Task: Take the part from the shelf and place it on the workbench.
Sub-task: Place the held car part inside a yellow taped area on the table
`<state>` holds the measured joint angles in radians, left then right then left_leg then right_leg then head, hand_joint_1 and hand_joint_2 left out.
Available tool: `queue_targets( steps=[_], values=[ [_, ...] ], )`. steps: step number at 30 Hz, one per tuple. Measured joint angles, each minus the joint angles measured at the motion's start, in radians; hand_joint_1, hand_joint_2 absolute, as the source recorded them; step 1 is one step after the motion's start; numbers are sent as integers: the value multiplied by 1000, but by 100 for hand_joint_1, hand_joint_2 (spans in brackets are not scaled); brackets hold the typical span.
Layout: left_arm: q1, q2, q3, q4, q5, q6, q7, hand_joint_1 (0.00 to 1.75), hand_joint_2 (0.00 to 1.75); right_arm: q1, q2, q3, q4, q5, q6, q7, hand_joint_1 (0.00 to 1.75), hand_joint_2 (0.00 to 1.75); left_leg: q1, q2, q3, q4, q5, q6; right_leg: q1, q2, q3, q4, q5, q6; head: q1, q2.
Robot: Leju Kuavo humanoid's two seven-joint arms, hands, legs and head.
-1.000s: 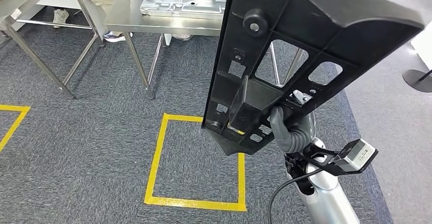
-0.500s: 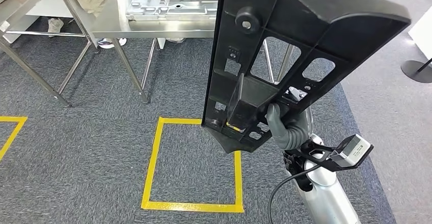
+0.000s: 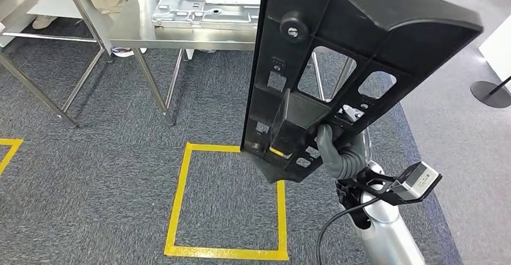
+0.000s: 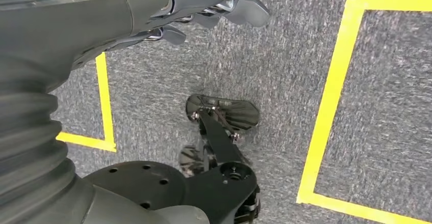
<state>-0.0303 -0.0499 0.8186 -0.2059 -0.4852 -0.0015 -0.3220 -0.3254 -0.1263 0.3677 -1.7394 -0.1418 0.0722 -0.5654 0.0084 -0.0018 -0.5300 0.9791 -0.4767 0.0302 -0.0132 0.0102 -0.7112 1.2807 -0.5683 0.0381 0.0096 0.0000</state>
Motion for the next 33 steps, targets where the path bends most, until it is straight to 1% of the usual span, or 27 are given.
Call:
queue_targets(
  steps=[1,2,3,4,5,6,8,9,10,11,13,14,15,16,17,18,19,20,21,23,25,26,28,29,30,31,33],
  values=[
    [1,-1,1,0,0,0,0,0,175,0,0,0,0,0,0,0,175,175,0,0,11,0,-8,-3,-2,-2,8,-43,41,0,0,0],
    [2,-1,2,0,0,0,0,0,175,0,0,0,0,0,0,0,175,175,1,0,22,0,-16,-6,-4,-6,31,-114,94,-2,0,0],
    [3,-2,3,0,0,0,0,0,175,0,0,0,1,1,0,0,175,175,1,0,33,0,-25,-11,-2,-12,54,-182,131,-5,0,0],
    [2,-3,4,0,0,0,-1,0,175,-1,0,0,1,1,0,0,175,175,1,1,39,0,-32,-16,1,-16,72,-236,150,-11,-1,0],
    [0,-4,5,0,0,0,-1,0,175,-1,0,0,1,2,-1,1,175,175,0,2,42,-2,-37,-22,5,-20,81,-268,158,-18,-2,0],
    [-1,-4,5,0,0,0,-2,0,175,-2,0,1,2,4,-1,2,175,175,0,3,45,-1,-40,-29,8,-21,83,-278,150,-25,-4,0],
    [-2,-4,6,0,0,0,-2,0,175,-2,0,1,1,7,-1,4,175,175,0,5,49,7,-43,-40,8,-17,94,-286,150,-40,-5,0],
    [-3,-4,6,0,0,0,-3,0,175,-3,-1,1,1,8,-1,5,175,175,2,5,43,31,-45,-44,6,-15,104,-290,146,-46,-6,0],
    [-4,-4,6,0,0,-1,-3,0,175,-4,-1,1,1,8,-1,5,175,175,3,5,22,74,-52,-48,5,-14,114,-292,142,-52,-8,0],
    [-4,-4,6,0,-1,-1,-3,0,175,-5,-1,1,1,9,-1,5,175,175,4,4,-14,136,-68,-51,5,-14,123,-294,136,-56,-9,0],
    [-3,-5,6,0,-2,-2,-3,0,175,-4,-1,1,1,9,-1,5,175,175,5,4,-101,269,-119,-56,7,-11,139,-295,121,-61,-12,0],
    [-1,-5,6,0,-3,-2,-3,0,175,-2,-1,1,1,9,-1,5,175,175,5,4,-134,306,-138,-57,8,-9,149,-295,113,-62,-12,0],
    [1,-5,6,0,-4,-2,-3,0,175,0,-1,1,1,9,-1,5,175,175,5,4,-152,308,-139,-56,9,-7,160,-295,105,-62,-12,0],
    [2,-5,6,0,-5,-1,-3,0,175,0,-1,1,1,9,-1,5,175,175,4,4,-152,275,-117,-53,10,-5,173,-295,96,-61,-12,0],
    [3,-5,6,0,-6,-1,-3,0,175,1,-1,1,1,9,-1,5,175,175,4,4,-139,214,-73,-48,11,-4,187,-295,87,-59,-12,0],
    [4,-5,7,0,-7,0,-3,0,175,0,-1,1,2,9,-1,5,175,175,2,4,-123,142,-18,-42,11,-3,199,-295,77,-57,-12,0],
    [5,-5,7,0,-8,0,-3,0,175,0,-1,1,2,10,-1,5,175,175,-1,4,-108,85,19,-37,13,-1,209,-294,69,-53,-12,0],
    [5,-4,7,0,-8,0,-4,0,175,0,-1,1,3,10,-1,5,175,175,-4,3,-99,49,43,-31,14,0,214,-295,61,-48,-12,0],
    [5,-4,7,0,-9,0,-4,0,175,0,-1,1,4,10,-1,6,175,175,-6,2,-95,32,50,-25,15,2,218,-291,58,-41,-12,0],
    [5,-5,7,0,-10,0,-4,0,175,1,-1,1,4,11,-1,6,175,175,-6,1,-81,26,45,-12,15,2,223,-281,56,-27,-12,0],
    [4,-5,7,0,-10,0,-4,0,175,-1,-1,1,4,11,-1,5,175,175,-3,1,-63,20,42,1,13,1,208,-231,44,-18,-9,0],
    [3,-6,7,0,-10,0,-4,0,175,-1,-1,0,4,12,-1,5,175,175,-2,0,-53,19,39,5,11,0,182,-182,27,-13,-8,0],
    [1,-5,7,0,-11,0,-5,0,175,2,-1,0,5,12,-1,9,175,175,-3,0,-43,19,27,9,7,0,100,-59,-25,-4,-7,0],
    [1,-5,7,0,-11,0,-5,0,175,5,-2,0,6,13,-1,13,175,175,-3,0,-36,19,20,9,5,-1,63,-16,-42,0,-7,0],
    [2,-5,7,0,-11,0,-6,0,175,7,-3,-1,8,14,-1,19,175,175,-4,-1,-28,19,13,9,3,-1,40,-3,-42,2,-7,0],
    [3,-6,7,0,-12,0,-6,0,175,8,-4,-1,10,16,0,24,175,175,-4,-2,-18,19,5,8,2,-2,36,-27,-20,2,-7,0],
    [5,-6,8,0,-15,-1,-7,0,175,7,-8,-3,12,18,0,30,175,175,-5,-2,5,18,-12,4,5,-5,69,-158,77,-8,-6,0]
  ],
)
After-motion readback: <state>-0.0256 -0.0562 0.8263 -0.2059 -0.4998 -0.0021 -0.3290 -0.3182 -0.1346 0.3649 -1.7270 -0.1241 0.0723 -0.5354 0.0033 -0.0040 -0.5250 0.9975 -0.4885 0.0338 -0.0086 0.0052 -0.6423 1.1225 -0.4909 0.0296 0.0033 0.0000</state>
